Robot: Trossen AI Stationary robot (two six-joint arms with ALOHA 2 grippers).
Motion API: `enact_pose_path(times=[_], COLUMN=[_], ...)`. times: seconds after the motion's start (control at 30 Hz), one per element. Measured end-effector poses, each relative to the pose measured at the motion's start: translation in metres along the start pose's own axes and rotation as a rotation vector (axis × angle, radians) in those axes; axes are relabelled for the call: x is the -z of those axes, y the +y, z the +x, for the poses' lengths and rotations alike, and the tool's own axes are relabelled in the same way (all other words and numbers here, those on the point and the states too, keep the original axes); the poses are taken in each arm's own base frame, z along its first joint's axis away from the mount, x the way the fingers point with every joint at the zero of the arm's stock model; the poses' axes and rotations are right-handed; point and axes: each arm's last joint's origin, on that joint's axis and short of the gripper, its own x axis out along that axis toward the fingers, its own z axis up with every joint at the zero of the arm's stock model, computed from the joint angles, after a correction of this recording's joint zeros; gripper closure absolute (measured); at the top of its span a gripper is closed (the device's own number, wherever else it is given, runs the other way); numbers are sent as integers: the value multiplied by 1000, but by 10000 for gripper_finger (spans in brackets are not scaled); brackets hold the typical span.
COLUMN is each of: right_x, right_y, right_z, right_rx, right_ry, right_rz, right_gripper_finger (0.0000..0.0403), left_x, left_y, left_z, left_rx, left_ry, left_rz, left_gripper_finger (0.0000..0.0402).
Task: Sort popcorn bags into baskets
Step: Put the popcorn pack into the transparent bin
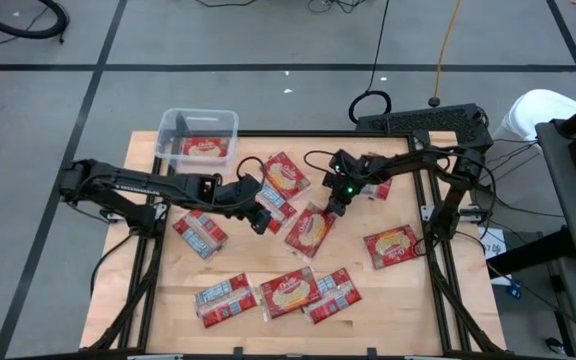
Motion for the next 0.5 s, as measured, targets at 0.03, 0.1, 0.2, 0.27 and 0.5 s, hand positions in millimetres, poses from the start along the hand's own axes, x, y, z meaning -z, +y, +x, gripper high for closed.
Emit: enact_pose_path(times=[0.03,0.1,0.2,0.27,0.5], right_x=[0,0,-3,-5,-12], right_y=[1,4,9,12,22], right_z=[-1,-2,-6,-10,-14], right_rx=[-3,-6,-10,-10,-28], right_ry=[-2,-10,-40,-58,-122], right_rz=[1,-7,-57,-91,-199], right_gripper_finger=[400,402,402,402,403], left_x=[1,-2,-3,-6,-3], left_y=[0,-3,-3,-7,-7], left_z=[2,12,29,44,92], left_rx=[-4,15,29,80,121], left_ry=[4,-17,11,2,16], left_rz=[-2,-34,-72,-81,-74], left_gripper_finger=[279,279,278,271,200])
